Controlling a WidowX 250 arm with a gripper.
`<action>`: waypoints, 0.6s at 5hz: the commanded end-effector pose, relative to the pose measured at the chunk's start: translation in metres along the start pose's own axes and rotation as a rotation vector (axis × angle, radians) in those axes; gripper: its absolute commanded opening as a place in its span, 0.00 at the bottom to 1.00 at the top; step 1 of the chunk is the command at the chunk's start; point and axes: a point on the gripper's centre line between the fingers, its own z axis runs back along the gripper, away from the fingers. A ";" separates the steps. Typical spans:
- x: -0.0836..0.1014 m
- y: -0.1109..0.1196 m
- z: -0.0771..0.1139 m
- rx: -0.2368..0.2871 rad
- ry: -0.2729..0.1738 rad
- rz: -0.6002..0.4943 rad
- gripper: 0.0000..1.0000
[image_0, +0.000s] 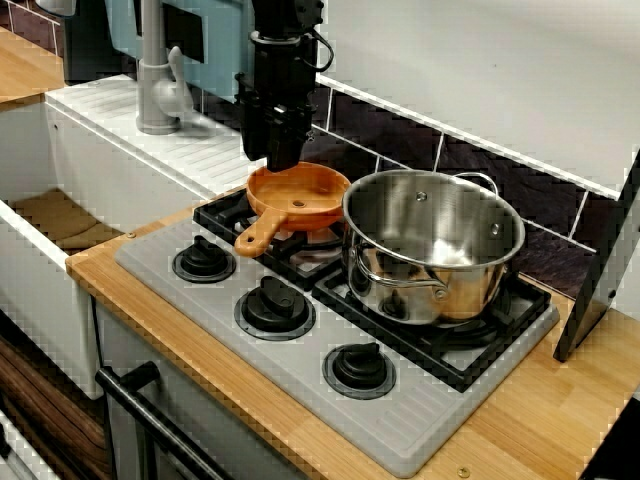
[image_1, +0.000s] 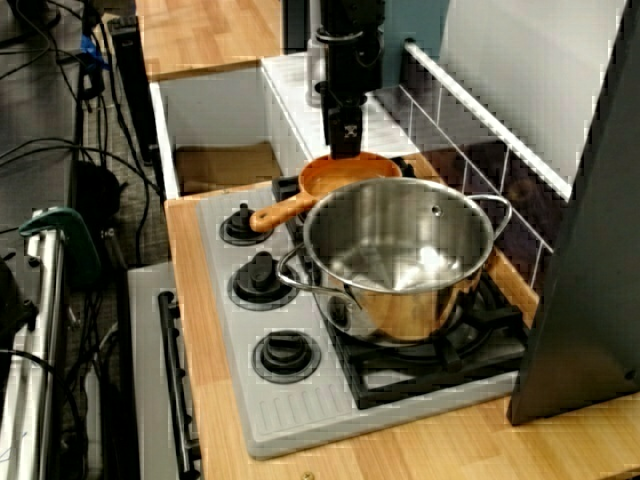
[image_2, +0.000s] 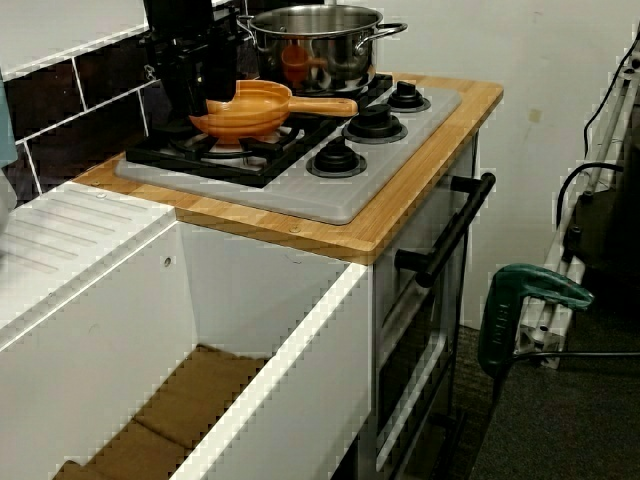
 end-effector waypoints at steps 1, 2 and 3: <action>0.001 0.003 0.027 0.005 -0.070 0.009 1.00; -0.001 0.002 0.034 0.001 -0.089 0.007 1.00; -0.003 0.000 0.037 -0.002 -0.098 0.005 1.00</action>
